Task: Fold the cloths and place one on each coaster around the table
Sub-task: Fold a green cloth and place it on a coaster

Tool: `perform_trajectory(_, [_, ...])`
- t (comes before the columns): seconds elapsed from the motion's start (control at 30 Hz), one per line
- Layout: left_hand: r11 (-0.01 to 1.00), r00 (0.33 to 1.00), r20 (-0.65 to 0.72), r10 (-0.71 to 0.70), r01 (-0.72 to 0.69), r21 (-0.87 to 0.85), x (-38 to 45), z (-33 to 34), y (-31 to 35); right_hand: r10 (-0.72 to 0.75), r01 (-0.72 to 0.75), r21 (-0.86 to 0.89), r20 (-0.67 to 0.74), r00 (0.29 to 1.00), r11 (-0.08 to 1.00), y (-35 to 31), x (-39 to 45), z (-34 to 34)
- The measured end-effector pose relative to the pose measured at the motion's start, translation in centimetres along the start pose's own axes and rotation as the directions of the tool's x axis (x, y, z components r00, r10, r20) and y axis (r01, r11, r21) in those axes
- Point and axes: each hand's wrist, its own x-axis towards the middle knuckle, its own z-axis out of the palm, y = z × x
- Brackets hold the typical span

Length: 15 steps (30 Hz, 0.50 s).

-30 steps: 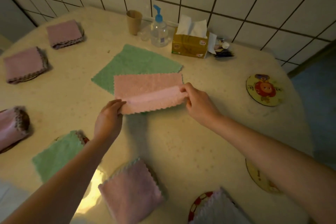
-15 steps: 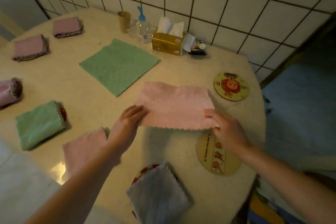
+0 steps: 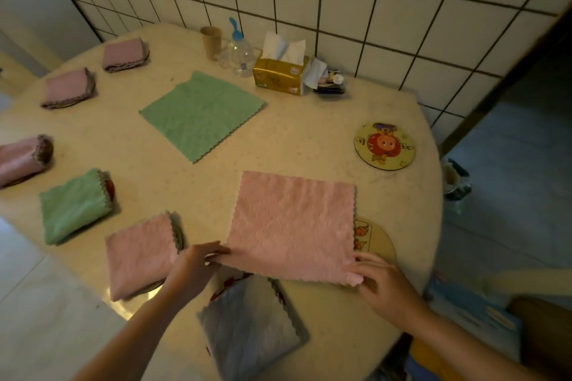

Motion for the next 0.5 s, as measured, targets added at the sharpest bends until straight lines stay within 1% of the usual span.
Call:
perform_trajectory(0.03, [0.998, 1.0, -0.021, -0.011, 0.01, -0.057, 0.4, -0.7, 1.4, 0.036, -0.032, 0.076, -0.042, 0.999, 0.997, -0.2, 0.4, -0.3])
perform_trajectory(0.07, [0.995, 1.0, -0.003, 0.004, -0.005, -0.097, 0.7, -1.5, 3.3, 0.083, -0.07, 0.161, -0.072, 0.994, 0.984, -0.5, 1.0, -0.8])
perform_trajectory(0.1, [0.989, 1.0, 0.011, -0.009, 0.011, -0.145, 0.4, -2.8, 5.9, 0.13, -0.104, 0.25, -0.09, 0.988, 0.963, -0.8, 1.6, -1.1])
perform_trajectory(0.13, [0.979, 0.998, -0.001, -0.055, 0.054, -0.196, -0.3, -4.6, 8.8, 0.175, -0.133, 0.332, -0.098, 0.98, 0.934, -1.0, 2.4, -1.5])
perform_trajectory(0.17, [0.932, 0.991, 0.01, -0.135, 0.131, -0.339, -0.5, -5.5, 10.0, 0.213, -0.153, 0.405, -0.107, 0.971, 0.902, -1.2, 3.2, -1.8])
perform_trajectory(0.2, [0.854, 0.983, 0.014, -0.185, 0.168, -0.493, 0.8, -4.8, 9.1, 0.242, -0.165, 0.449, -0.118, 0.963, 0.878, -1.3, 4.1, -2.0])
perform_trajectory(0.23, [0.771, 0.969, -0.025, -0.247, 0.181, -0.611, 3.2, -3.0, 6.1, 0.269, -0.176, 0.483, -0.131, 0.954, 0.858, -1.2, 5.1, -2.2])
perform_trajectory(0.27, [0.705, 0.951, -0.03, -0.307, 0.206, -0.678, 4.5, -2.1, 4.8, 0.297, -0.191, 0.497, -0.141, 0.945, 0.846, -1.2, 6.0, -2.4])
perform_trajectory(0.33, [0.64, 0.93, 0.0, -0.368, 0.253, -0.726, 6.7, -1.7, 4.5, 0.352, -0.235, 0.504, -0.151, 0.924, 0.831, -0.9, 7.8, -2.5])
perform_trajectory(0.4, [0.6, 0.928, 0.046, -0.37, 0.277, -0.75, 8.9, -1.3, 4.9, 0.399, -0.275, 0.497, -0.16, 0.903, 0.823, -0.5, 9.6, -2.6])
perform_trajectory(0.5, [0.662, 0.945, 0.025, -0.325, 0.247, -0.707, 11.8, -0.9, 5.2, 0.439, -0.31, 0.484, -0.179, 0.88, 0.818, 0.6, 11.5, -2.4])
